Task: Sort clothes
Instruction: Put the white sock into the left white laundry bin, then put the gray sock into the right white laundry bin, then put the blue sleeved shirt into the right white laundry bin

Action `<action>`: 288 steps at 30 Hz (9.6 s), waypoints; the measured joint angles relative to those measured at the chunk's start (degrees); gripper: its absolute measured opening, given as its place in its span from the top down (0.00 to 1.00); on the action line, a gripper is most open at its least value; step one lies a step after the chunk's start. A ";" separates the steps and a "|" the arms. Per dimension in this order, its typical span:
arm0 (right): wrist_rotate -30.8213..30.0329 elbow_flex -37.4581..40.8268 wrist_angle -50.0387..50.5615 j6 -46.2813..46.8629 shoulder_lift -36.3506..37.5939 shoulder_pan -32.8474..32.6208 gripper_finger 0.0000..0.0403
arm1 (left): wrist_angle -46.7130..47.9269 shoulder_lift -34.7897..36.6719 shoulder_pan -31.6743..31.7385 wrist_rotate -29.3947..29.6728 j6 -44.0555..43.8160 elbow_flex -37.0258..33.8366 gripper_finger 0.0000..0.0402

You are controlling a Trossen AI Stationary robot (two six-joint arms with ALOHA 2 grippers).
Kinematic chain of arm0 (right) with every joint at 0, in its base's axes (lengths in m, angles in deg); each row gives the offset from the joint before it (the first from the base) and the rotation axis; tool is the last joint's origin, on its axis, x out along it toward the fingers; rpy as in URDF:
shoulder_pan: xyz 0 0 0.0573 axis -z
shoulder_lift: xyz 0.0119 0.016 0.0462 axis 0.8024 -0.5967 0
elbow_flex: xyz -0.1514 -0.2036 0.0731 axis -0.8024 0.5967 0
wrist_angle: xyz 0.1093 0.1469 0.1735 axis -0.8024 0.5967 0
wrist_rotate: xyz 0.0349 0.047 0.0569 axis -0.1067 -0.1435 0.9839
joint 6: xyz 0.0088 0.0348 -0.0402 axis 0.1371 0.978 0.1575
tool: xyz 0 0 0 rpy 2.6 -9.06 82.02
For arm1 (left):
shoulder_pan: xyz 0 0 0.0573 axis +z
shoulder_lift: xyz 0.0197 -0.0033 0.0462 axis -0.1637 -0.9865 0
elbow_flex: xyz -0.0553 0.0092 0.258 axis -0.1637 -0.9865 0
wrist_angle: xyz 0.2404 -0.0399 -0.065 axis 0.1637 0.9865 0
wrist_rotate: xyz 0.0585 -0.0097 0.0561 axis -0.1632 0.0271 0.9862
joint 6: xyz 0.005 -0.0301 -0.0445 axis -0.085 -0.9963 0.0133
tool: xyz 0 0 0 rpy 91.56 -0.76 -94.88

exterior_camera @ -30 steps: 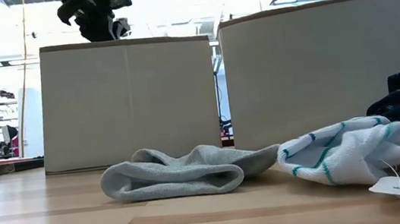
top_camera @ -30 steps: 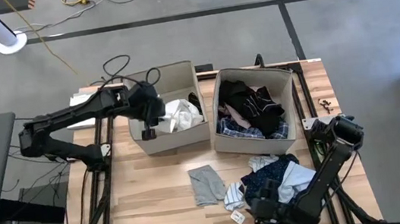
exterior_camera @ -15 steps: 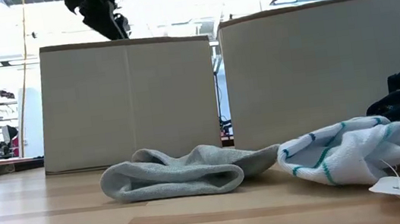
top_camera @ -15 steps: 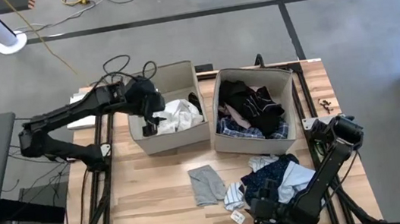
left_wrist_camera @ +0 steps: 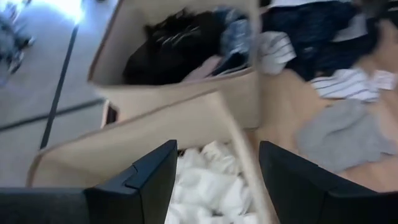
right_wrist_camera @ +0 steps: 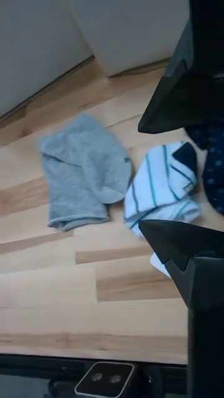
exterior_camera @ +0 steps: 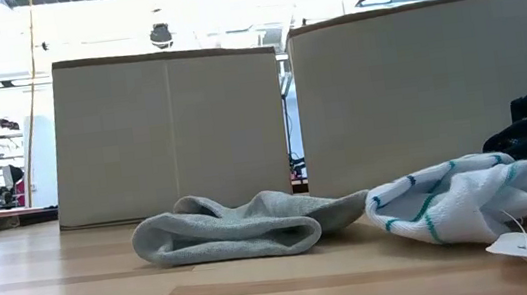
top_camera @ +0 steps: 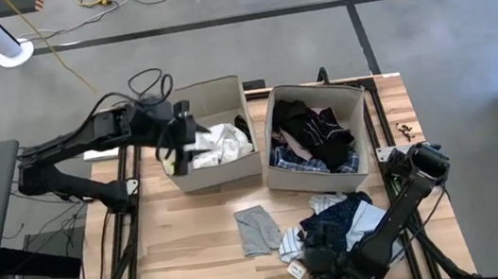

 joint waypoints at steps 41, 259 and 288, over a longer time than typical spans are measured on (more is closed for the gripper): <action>23.44 9.86 -14.42 -7.35 -1.97 10.34 0.38 | -15.20 0.74 -35.96 0.02 -13.72 -20.90 0.45; 4.00 7.19 29.43 -7.79 37.11 29.52 1.00 | -60.27 -37.62 -22.42 -3.57 4.82 -9.31 0.48; 15.74 9.27 29.80 -2.12 36.96 33.50 0.02 | -60.06 -70.80 -23.45 -7.67 7.68 23.08 0.48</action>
